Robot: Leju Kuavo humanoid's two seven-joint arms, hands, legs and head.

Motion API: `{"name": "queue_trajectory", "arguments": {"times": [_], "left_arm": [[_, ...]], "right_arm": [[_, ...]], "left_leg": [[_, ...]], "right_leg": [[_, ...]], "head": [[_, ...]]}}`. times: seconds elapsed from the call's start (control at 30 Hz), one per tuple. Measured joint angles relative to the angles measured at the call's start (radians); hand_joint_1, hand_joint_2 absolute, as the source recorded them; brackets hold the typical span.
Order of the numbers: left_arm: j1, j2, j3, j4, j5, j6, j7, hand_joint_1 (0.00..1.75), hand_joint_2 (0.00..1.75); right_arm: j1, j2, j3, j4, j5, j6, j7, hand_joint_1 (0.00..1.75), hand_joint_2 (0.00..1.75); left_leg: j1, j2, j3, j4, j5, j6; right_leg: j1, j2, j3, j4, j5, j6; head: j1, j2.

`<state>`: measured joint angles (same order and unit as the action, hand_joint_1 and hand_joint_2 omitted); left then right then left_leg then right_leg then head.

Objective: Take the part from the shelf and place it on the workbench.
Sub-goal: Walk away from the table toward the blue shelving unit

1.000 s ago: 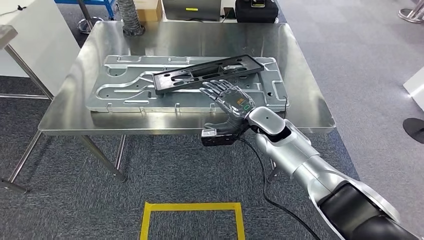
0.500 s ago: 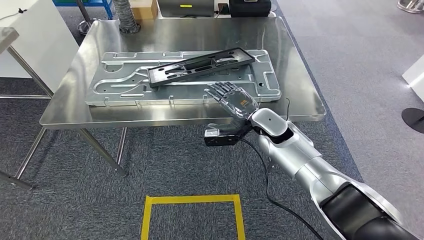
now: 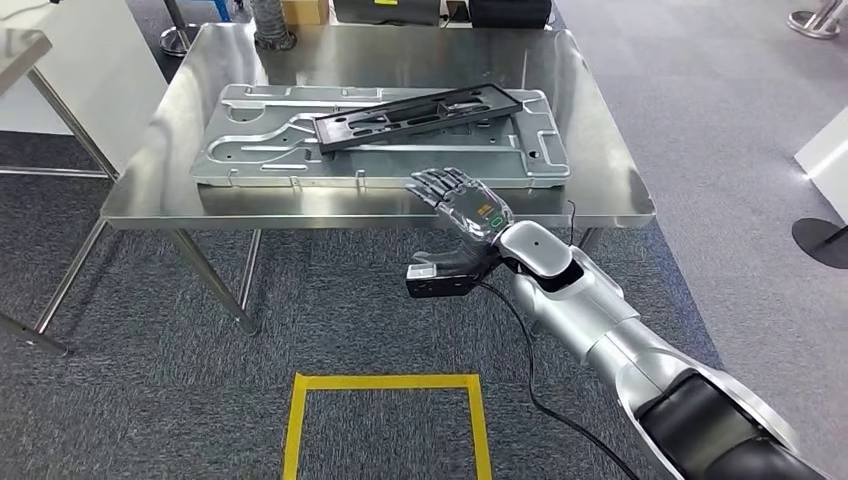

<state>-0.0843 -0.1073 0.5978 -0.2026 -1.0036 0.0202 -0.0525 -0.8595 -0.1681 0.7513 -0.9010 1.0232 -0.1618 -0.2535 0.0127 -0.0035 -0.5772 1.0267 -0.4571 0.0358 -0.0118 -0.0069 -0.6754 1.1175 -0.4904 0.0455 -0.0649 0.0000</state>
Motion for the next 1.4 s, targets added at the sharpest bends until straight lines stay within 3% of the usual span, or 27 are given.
{"name": "queue_trajectory", "arguments": {"times": [0.07, 0.1, 0.13, 0.17, 0.2, 0.27, 0.3, 0.37, 0.43, 0.5, 0.57, 0.6, 0.63, 0.67, 0.73, 0.8, 0.93, 0.97, 1.03, 1.1, 1.13, 1.17, 1.2, 1.23, 1.3, 1.33, 1.4], "left_arm": [[0.0, 0.0, 0.0, 0.0, 0.003, 0.0, 0.0, 0.0, 0.0], [0.001, 0.0, 0.0, 0.0, 0.005, 0.001, 0.0, 0.0, 0.0], [0.002, 0.0, 0.001, 0.0, 0.006, 0.002, 0.0, 0.0, 0.0], [0.003, 0.0, 0.001, 0.0, 0.007, 0.002, 0.0, 0.0, 0.0], [0.004, 0.0, 0.001, 0.0, 0.007, 0.002, 0.0, 0.0, 0.0], [0.005, -0.002, 0.002, 0.0, 0.008, 0.002, -0.001, 0.0, 0.0], [0.005, -0.003, 0.002, 0.0, 0.008, 0.002, -0.001, 0.0, 0.0], [0.004, -0.004, 0.003, 0.0, 0.009, 0.002, -0.002, 0.0, 0.0], [0.004, -0.004, 0.003, 0.0, 0.009, 0.002, -0.003, 0.0, 0.0], [0.006, -0.001, 0.005, 0.0, 0.009, 0.003, -0.004, 0.0, 0.0], [0.007, 0.002, 0.006, 0.0, 0.011, 0.005, -0.007, 0.0, 0.0], [0.007, 0.003, 0.007, 0.0, 0.013, 0.006, -0.009, 0.0, 0.0], [0.007, 0.004, 0.008, 0.0, 0.016, 0.008, -0.011, 0.0, 0.0], [0.008, 0.006, 0.009, 0.0, 0.018, 0.009, -0.014, 0.0, 0.0], [0.008, 0.009, 0.015, 0.0, 0.02, 0.01, -0.019, 0.0, 0.0], [0.009, 0.01, 0.021, 0.0, 0.021, 0.01, -0.022, 0.0, 0.0], [0.018, 0.013, 0.029, 0.0, 0.022, 0.01, -0.024, 0.0, 0.0], [0.019, 0.013, 0.03, 0.0, 0.022, 0.01, -0.024, 0.0, 0.0], [0.017, 0.013, 0.031, 0.0, 0.022, 0.01, -0.024, 0.0, 0.0], [0.016, 0.014, 0.032, 0.0, 0.022, 0.01, -0.024, 0.0, 0.0], [0.016, 0.014, 0.032, 0.0, 0.023, 0.01, -0.024, 0.0, 0.0], [0.017, 0.014, 0.032, 0.0, 0.023, 0.01, -0.024, 0.0, 0.0], [0.018, 0.013, 0.033, 0.0, 0.024, 0.01, -0.024, 0.0, 0.0], [0.019, 0.012, 0.034, 0.0, 0.024, 0.01, -0.024, 0.0, 0.0], [0.021, 0.008, 0.037, 0.0, 0.021, 0.01, -0.019, 0.0, 0.0], [0.022, 0.006, 0.037, 0.0, 0.015, 0.009, -0.014, 0.0, 0.0], [0.022, 0.003, 0.038, 0.0, 0.002, 0.006, 0.0, 0.0, 0.0]], "right_arm": [[0.003, 0.001, -0.002, 0.001, 0.002, 0.001, -0.004, 0.0, 0.0], [0.005, 0.001, -0.002, 0.003, 0.003, 0.001, -0.006, 0.0, 0.0], [0.006, 0.002, -0.002, 0.004, 0.003, 0.001, -0.007, 0.0, 0.0], [0.007, 0.002, -0.003, 0.005, 0.003, 0.001, -0.007, 0.0, 0.0], [0.005, 0.003, -0.004, 0.006, 0.003, 0.001, -0.008, 0.0, 0.0], [-0.001, 0.005, -0.009, 0.006, 0.003, 0.002, -0.008, 0.0, 0.0], [-0.004, 0.007, -0.012, 0.006, 0.003, 0.002, -0.009, 0.0, 0.0], [-0.01, 0.009, -0.017, 0.008, 0.003, 0.003, -0.009, 0.0, 0.0], [-0.014, 0.012, -0.021, 0.012, 0.002, 0.002, -0.011, 0.0, 0.0], [-0.016, 0.016, -0.025, 0.018, -0.002, -0.003, -0.014, 0.0, 0.0], [-0.014, 0.017, -0.032, 0.028, -0.007, -0.01, -0.016, 0.0, 0.0], [-0.011, 0.017, -0.037, 0.035, -0.012, -0.014, -0.017, 0.0, 0.0], [-0.007, 0.017, -0.043, 0.044, -0.018, -0.018, -0.018, 0.0, 0.0], [-0.003, 0.015, -0.051, 0.053, -0.026, -0.022, -0.018, 0.0, 0.0], [0.004, 0.009, -0.075, 0.079, -0.046, -0.037, -0.018, 0.0, 0.0], [0.015, -0.003, -0.105, 0.109, -0.064, -0.065, -0.025, 0.0, 0.0], [0.037, -0.023, -0.146, 0.16, -0.077, -0.097, -0.041, 0.0, 0.0], [0.041, -0.027, -0.151, 0.168, -0.078, -0.097, -0.042, 0.0, 0.0], [0.045, -0.031, -0.159, 0.18, -0.078, -0.097, -0.043, 0.0, 0.0], [0.053, -0.033, -0.168, 0.191, -0.084, -0.096, -0.036, 0.0, 0.0], [0.065, -0.035, -0.178, 0.198, -0.096, -0.095, -0.027, 0.0, 0.0], [0.082, -0.038, -0.193, 0.208, -0.117, -0.095, -0.015, 0.0, 0.0], [0.105, -0.041, -0.216, 0.223, -0.149, -0.094, -0.001, 0.0, 0.0], [0.131, -0.045, -0.246, 0.244, -0.189, -0.093, 0.014, 0.0, 0.0], [0.198, -0.048, -0.33, 0.308, -0.292, -0.072, 0.064, 0.0, 0.0], [0.243, -0.047, -0.382, 0.348, -0.352, -0.045, 0.104, 0.0, 0.0], [0.351, -0.033, -0.496, 0.43, -0.471, 0.039, 0.204, 0.0, 0.0]], "left_leg": [[-0.002, 0.0, -0.019, 0.0, 0.014, 0.005], [-0.004, 0.0, -0.029, 0.001, 0.021, 0.005], [-0.005, 0.0, -0.037, 0.001, 0.028, 0.005], [-0.008, -0.001, -0.044, 0.001, 0.034, 0.005], [-0.01, -0.002, -0.05, 0.001, 0.039, 0.005], [-0.013, -0.002, -0.058, 0.0, 0.051, 0.0], [-0.011, -0.002, -0.06, -0.002, 0.057, -0.005], [-0.006, -0.001, -0.062, -0.007, 0.069, -0.018], [-0.006, -0.001, -0.065, -0.006, 0.068, -0.029], [-0.006, -0.001, -0.088, 0.052, 0.011, -0.039], [-0.003, -0.001, -0.128, 0.175, -0.075, -0.048], [-0.001, -0.001, -0.14, 0.228, -0.099, -0.052], [0.001, -0.001, -0.139, 0.254, -0.102, -0.056], [0.003, -0.001, -0.119, 0.243, -0.088, -0.06], [0.008, 0.0, -0.038, 0.131, -0.049, -0.065], [0.007, -0.004, 0.024, 0.03, -0.04, -0.056], [0.002, -0.004, 0.023, 0.006, -0.032, -0.018], [0.003, -0.002, 0.018, 0.003, -0.024, -0.009], [0.004, 0.002, 0.001, 0.0, -0.007, 0.003], [0.003, 0.003, -0.021, 0.0, 0.009, 0.006], [0.003, 0.003, -0.031, 0.0, 0.016, 0.006], [0.002, 0.002, -0.04, 0.0, 0.023, 0.005], [0.002, 0.0, -0.047, 0.0, 0.03, 0.005], [0.001, -0.003, -0.052, 0.0, 0.035, 0.004], [0.0, -0.01, -0.056, -0.001, 0.047, -0.003], [0.001, -0.013, -0.055, -0.004, 0.052, -0.008], [0.006, -0.019, -0.05, -0.013, 0.062, -0.021]], "right_leg": [[-0.001, 0.001, -0.046, 0.134, -0.075, 0.005], [-0.001, 0.001, -0.056, 0.177, -0.09, 0.005], [-0.001, 0.001, -0.048, 0.187, -0.087, 0.003], [0.001, 0.002, -0.019, 0.154, -0.068, -0.003], [0.003, 0.002, 0.027, 0.087, -0.041, -0.011], [0.012, 0.002, 0.118, -0.058, -0.012, -0.031], [0.018, 0.002, 0.143, -0.101, -0.005, -0.037], [0.026, 0.001, 0.149, -0.123, 0.005, -0.043], [0.021, -0.001, 0.149, -0.144, 0.023, -0.05], [0.014, -0.005, 0.141, -0.16, 0.047, -0.057], [0.014, -0.006, 0.12, -0.158, 0.062, -0.061], [0.014, -0.006, 0.108, -0.154, 0.068, -0.06], [0.013, -0.006, 0.095, -0.148, 0.073, -0.058], [0.011, -0.006, 0.082, -0.142, 0.078, -0.055], [0.007, -0.006, 0.057, -0.123, 0.084, -0.047], [0.007, -0.006, 0.038, -0.107, 0.089, -0.036], [0.006, -0.003, 0.023, -0.097, 0.101, -0.01], [0.003, -0.002, 0.015, -0.081, 0.084, -0.005], [-0.001, 0.001, -0.021, 0.01, 0.009, 0.005], [-0.003, 0.002, -0.061, 0.139, -0.064, 0.012], [-0.003, 0.002, -0.062, 0.173, -0.075, 0.013], [-0.003, 0.002, -0.044, 0.169, -0.067, 0.012], [-0.003, 0.002, -0.005, 0.126, -0.045, 0.009], [-0.001, 0.002, 0.05, 0.052, -0.023, 0.003], [0.007, -0.003, 0.138, -0.083, -0.005, -0.012], [0.012, -0.005, 0.16, -0.121, -0.006, -0.019], [0.02, -0.01, 0.17, -0.14, -0.001, -0.03]], "head": [[0.0, 0.0], [0.0, 0.0], [0.0, 0.0], [0.0, 0.0], [0.0, 0.0], [0.0, 0.0], [0.0, 0.0], [0.0, 0.0], [0.0, 0.0], [0.0, 0.0], [0.0, 0.0], [0.0, 0.0], [0.0, 0.0], [0.0, 0.0], [-0.001, 0.0], [-0.001, 0.0], [0.0, 0.0], [0.0, 0.0], [0.0, 0.0], [0.0, 0.0], [0.0, 0.0], [0.0, 0.0], [0.0, 0.0], [0.0, 0.0], [0.0, 0.0], [0.0, 0.0], [0.0, 0.0]]}}
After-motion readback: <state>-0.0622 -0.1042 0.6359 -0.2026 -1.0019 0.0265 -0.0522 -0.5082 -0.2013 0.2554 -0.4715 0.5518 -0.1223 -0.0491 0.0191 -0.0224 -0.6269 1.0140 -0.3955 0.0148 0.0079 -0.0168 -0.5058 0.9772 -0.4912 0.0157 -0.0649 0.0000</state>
